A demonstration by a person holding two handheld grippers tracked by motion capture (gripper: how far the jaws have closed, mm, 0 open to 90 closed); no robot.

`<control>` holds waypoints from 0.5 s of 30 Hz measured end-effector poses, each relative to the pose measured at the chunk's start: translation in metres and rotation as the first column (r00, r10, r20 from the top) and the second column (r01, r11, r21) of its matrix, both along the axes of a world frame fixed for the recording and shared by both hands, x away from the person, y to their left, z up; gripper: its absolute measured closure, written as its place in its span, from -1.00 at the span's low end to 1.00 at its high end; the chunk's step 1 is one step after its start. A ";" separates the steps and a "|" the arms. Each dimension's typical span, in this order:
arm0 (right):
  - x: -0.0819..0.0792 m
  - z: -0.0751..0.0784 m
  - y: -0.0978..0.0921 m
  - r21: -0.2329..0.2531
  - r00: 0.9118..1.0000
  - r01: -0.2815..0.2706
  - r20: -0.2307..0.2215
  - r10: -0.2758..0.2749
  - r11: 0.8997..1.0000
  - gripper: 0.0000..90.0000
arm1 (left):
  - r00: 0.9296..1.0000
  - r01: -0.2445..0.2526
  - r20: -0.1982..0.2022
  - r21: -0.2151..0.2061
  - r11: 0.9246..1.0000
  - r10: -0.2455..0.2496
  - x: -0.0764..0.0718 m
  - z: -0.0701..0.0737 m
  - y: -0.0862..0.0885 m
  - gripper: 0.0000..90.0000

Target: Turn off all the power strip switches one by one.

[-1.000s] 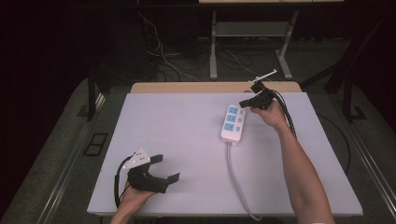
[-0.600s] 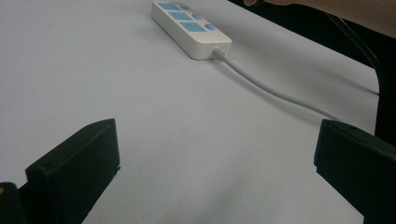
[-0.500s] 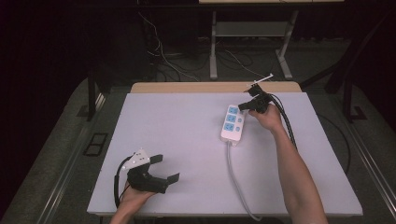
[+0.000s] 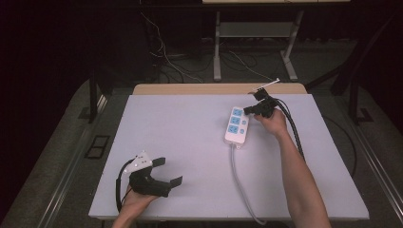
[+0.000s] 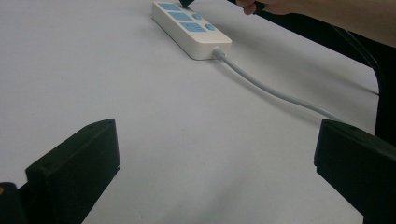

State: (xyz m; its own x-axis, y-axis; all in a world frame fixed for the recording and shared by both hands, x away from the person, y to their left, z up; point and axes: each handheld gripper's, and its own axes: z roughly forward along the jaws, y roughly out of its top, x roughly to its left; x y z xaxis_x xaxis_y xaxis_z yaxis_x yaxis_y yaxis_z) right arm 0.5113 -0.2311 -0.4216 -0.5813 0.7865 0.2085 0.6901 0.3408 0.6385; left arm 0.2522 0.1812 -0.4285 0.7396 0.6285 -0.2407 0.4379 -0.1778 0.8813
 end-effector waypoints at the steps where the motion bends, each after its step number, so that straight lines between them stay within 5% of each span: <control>1: 0.000 -0.001 -0.001 0.012 1.000 0.002 0.006 -0.002 1.000 1.00 | 1.000 0.000 -0.002 0.001 1.000 0.000 0.000 0.000 0.000 -1.00; 15: -0.004 -0.005 -0.003 0.026 0.999 0.005 0.033 -0.006 1.000 1.00 | 1.000 -0.011 0.001 -0.001 1.000 0.011 -0.002 0.000 0.002 -1.00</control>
State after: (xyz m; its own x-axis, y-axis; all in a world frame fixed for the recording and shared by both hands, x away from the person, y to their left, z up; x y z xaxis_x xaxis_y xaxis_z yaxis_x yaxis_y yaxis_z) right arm 0.5071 -0.2339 -0.4267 -0.5840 0.7841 0.2101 0.6704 0.3199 0.6695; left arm 0.2499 0.1831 -0.4283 0.7332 0.6360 -0.2408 0.4391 -0.1724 0.8817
